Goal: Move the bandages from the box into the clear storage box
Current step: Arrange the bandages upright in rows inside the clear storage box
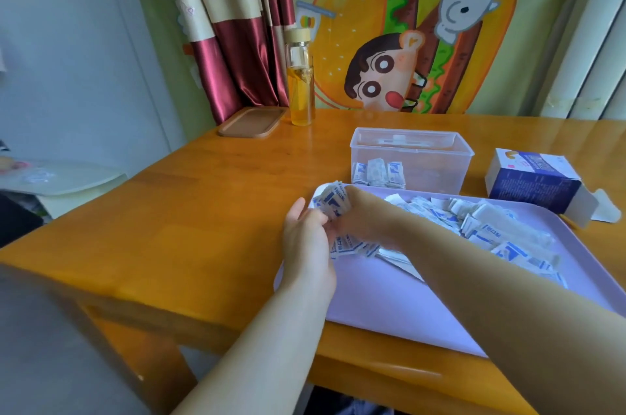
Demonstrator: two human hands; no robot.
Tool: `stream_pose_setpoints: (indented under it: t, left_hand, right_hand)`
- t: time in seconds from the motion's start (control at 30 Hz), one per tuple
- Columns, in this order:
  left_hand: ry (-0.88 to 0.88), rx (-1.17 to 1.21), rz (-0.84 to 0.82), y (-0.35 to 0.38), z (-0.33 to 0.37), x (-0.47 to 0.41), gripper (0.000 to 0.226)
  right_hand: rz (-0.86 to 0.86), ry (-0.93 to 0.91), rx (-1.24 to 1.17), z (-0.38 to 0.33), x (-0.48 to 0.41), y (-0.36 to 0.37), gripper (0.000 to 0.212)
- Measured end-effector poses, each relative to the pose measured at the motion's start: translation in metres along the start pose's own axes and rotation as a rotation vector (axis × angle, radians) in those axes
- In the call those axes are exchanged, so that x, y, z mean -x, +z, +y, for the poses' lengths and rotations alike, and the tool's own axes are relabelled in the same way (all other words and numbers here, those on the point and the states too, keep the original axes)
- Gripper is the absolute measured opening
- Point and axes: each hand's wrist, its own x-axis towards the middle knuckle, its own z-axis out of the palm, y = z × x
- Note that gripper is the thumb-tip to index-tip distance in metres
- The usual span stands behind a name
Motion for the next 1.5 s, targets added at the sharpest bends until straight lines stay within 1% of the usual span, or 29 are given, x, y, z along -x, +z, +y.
stream_pose_setpoints:
  t: [0.03, 0.1, 0.13, 0.2, 0.27, 0.3, 0.33, 0.4, 0.43, 0.47, 0.57, 0.67, 0.73, 0.87, 1.0, 1.1, 1.17, 1.23, 1.33, 1.4, 1.5]
  left_hand:
    - [0.04, -0.032, 0.007, -0.003, 0.001, -0.001, 0.054]
    - [0.114, -0.093, 0.045, -0.008, 0.004, -0.005, 0.05]
    - [0.134, -0.088, 0.046, -0.01, 0.007, -0.006, 0.047]
    - [0.148, -0.082, -0.017, -0.014, 0.013, -0.005, 0.038]
    - [0.121, -0.167, -0.193, -0.019, 0.014, -0.003, 0.033]
    - [0.097, -0.24, -0.318, -0.022, 0.012, -0.002, 0.033]
    - [0.09, -0.362, -0.452, -0.025, 0.01, -0.001, 0.039]
    - [0.143, -0.674, -0.682, -0.028, 0.002, 0.003, 0.056]
    - [0.175, -0.786, -0.741, -0.029, -0.002, 0.006, 0.063]
    - [0.201, -0.849, -0.77, -0.028, -0.005, 0.008, 0.067]
    - [0.305, -0.972, -0.802, -0.022, -0.009, 0.014, 0.069]
    - [0.444, -1.152, -0.772, -0.022, -0.009, 0.016, 0.058]
    - [0.466, -1.179, -0.762, -0.022, -0.01, 0.018, 0.049]
    - [0.485, -1.223, -0.734, -0.026, -0.011, 0.017, 0.039]
    - [0.547, -1.254, -0.717, -0.029, -0.011, 0.015, 0.025]
    - [0.563, -1.247, -0.729, -0.026, -0.013, 0.02, 0.028]
    - [0.543, -1.237, -0.745, -0.025, -0.015, 0.022, 0.032]
    - [0.517, -1.224, -0.77, -0.024, -0.017, 0.025, 0.042]
    - [0.526, -1.193, -0.798, -0.021, -0.019, 0.027, 0.059]
    - [0.547, -1.21, -0.827, -0.021, -0.019, 0.028, 0.063]
    - [0.562, -1.306, -0.913, -0.021, -0.02, 0.028, 0.057]
  right_hand:
    - [0.02, -0.004, -0.051, 0.001, 0.004, -0.005, 0.022]
    - [0.042, -0.04, -0.042, 0.0, 0.015, -0.017, 0.03]
    - [0.029, -0.076, 0.026, 0.001, 0.02, -0.024, 0.032]
    - [-0.05, -0.16, 0.289, 0.001, 0.036, -0.039, 0.039]
    - [-0.133, -0.201, 0.561, 0.003, 0.052, -0.047, 0.051]
    - [-0.162, -0.212, 0.663, 0.006, 0.06, -0.048, 0.055]
    - [-0.166, -0.23, 0.744, 0.009, 0.067, -0.047, 0.058]
    - [-0.142, -0.281, 0.816, 0.018, 0.08, -0.041, 0.055]
    - [-0.132, -0.302, 0.828, 0.024, 0.084, -0.036, 0.052]
    - [-0.116, -0.314, 0.834, 0.028, 0.087, -0.033, 0.05]
    - [-0.011, -0.283, 0.815, 0.038, 0.094, -0.031, 0.049]
    - [0.105, -0.28, 0.803, 0.042, 0.099, -0.032, 0.045]
    - [0.156, -0.304, 0.784, 0.043, 0.103, -0.033, 0.041]
    - [0.196, -0.303, 0.589, 0.054, 0.106, -0.034, 0.047]
    - [0.21, -0.318, 0.372, 0.073, 0.118, -0.029, 0.048]
    - [0.29, -0.312, 0.23, 0.086, 0.128, -0.019, 0.049]
    - [0.351, -0.314, 0.165, 0.091, 0.132, -0.011, 0.052]
    - [0.358, -0.326, 0.099, 0.091, 0.133, -0.005, 0.059]
    - [0.341, -0.332, 0.021, 0.09, 0.135, -0.003, 0.066]
    - [0.353, -0.318, -0.001, 0.092, 0.137, -0.005, 0.066]
    - [0.345, -0.287, 0.074, 0.095, 0.141, -0.008, 0.056]
